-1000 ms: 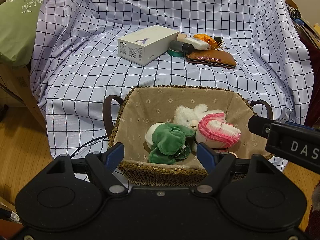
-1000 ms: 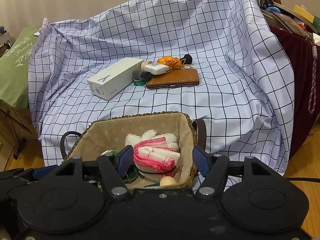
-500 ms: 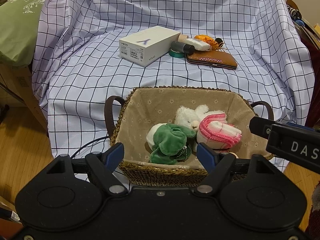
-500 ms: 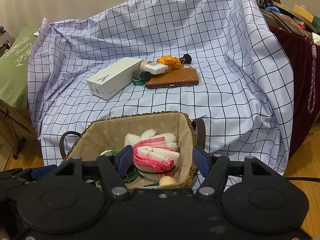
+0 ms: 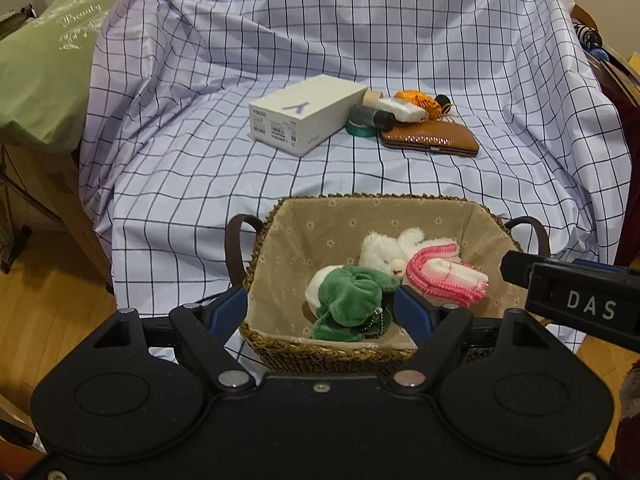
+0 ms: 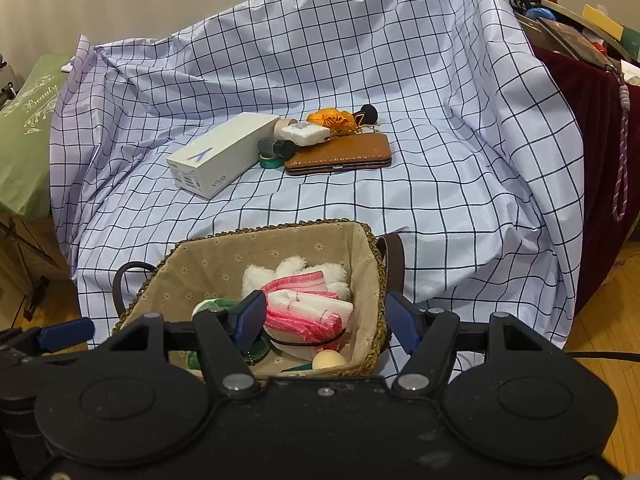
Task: Organize soft objects
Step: 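Withdraw both tools from the basket back toward the item pile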
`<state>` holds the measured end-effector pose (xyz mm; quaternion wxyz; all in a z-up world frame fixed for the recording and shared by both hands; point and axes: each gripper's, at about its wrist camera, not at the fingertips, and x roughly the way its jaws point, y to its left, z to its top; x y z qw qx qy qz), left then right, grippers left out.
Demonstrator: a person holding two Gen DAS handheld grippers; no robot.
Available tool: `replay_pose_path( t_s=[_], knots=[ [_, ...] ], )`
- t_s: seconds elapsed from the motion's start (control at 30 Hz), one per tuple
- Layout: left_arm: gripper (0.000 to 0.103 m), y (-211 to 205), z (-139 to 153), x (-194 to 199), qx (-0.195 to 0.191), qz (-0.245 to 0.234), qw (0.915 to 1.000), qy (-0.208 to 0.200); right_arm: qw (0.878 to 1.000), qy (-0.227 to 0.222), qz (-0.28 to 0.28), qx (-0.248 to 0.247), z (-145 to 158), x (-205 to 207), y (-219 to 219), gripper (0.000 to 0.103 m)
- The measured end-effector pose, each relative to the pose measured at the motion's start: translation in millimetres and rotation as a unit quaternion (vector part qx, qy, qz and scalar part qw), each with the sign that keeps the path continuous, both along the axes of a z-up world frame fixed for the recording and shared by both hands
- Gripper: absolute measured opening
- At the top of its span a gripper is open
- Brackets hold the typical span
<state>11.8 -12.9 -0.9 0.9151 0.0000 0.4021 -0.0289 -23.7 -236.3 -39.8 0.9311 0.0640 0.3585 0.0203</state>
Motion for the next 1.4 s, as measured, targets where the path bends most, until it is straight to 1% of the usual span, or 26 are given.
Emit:
replay_pose_path(
  t_s=[0.23, 0.37, 0.4, 0.43, 0.47, 0.7, 0.87, 1.1, 1.17, 1.23, 1.27, 1.33, 1.4],
  knots=[
    [0.076, 0, 1, 0, 0.002, 0.005, 1.0, -0.005, 1.0, 0.006, -0.005, 0.0, -2, 2, -1, 0.066],
    [0.077, -1, 1, 1, 0.004, 0.004, 1.0, -0.005, 1.0, 0.01, -0.007, 0.001, -4, 4, -2, 0.069],
    [0.078, -1, 0, 1, 0.005, 0.004, 1.0, -0.004, 1.0, 0.011, -0.007, 0.001, -4, 4, -3, 0.069],
    [0.082, -2, 0, 2, 0.006, 0.004, 1.0, -0.004, 1.0, 0.013, -0.008, 0.001, -5, 5, -3, 0.069],
    [0.084, -2, -1, 2, 0.008, 0.005, 1.0, -0.004, 1.0, 0.014, -0.009, 0.001, -6, 6, -3, 0.069],
    [0.085, -5, 1, 5, 0.016, 0.002, 0.9998, -0.007, 1.0, 0.022, -0.015, 0.002, -9, 10, -7, 0.072],
    [0.089, -7, 7, 8, 0.028, 0.005, 0.9993, -0.025, 0.999, 0.028, -0.022, -0.003, -13, 19, -10, 0.075],
    [0.091, -11, 11, 20, 0.038, -0.005, 0.9984, -0.041, 0.999, 0.02, -0.032, -0.007, -12, 33, -17, 0.084],
    [0.095, -12, 12, 26, 0.038, -0.011, 0.9984, -0.041, 0.999, 0.018, -0.034, -0.008, -11, 39, -20, 0.087],
    [0.095, -13, 12, 32, 0.037, -0.016, 0.9984, -0.04, 0.999, 0.015, -0.038, -0.008, -10, 46, -22, 0.094],
    [0.095, -14, 13, 36, 0.035, -0.019, 0.9985, -0.038, 0.999, 0.013, -0.041, -0.007, -10, 49, -24, 0.095],
    [0.095, -14, 13, 44, 0.033, -0.023, 0.9986, -0.035, 0.999, 0.008, -0.047, -0.005, -8, 56, -27, 0.101],
    [0.095, -15, 13, 52, 0.03, -0.026, 0.9987, -0.031, 0.998, 0.002, -0.055, -0.003, -6, 63, -31, 0.103]
  ],
)
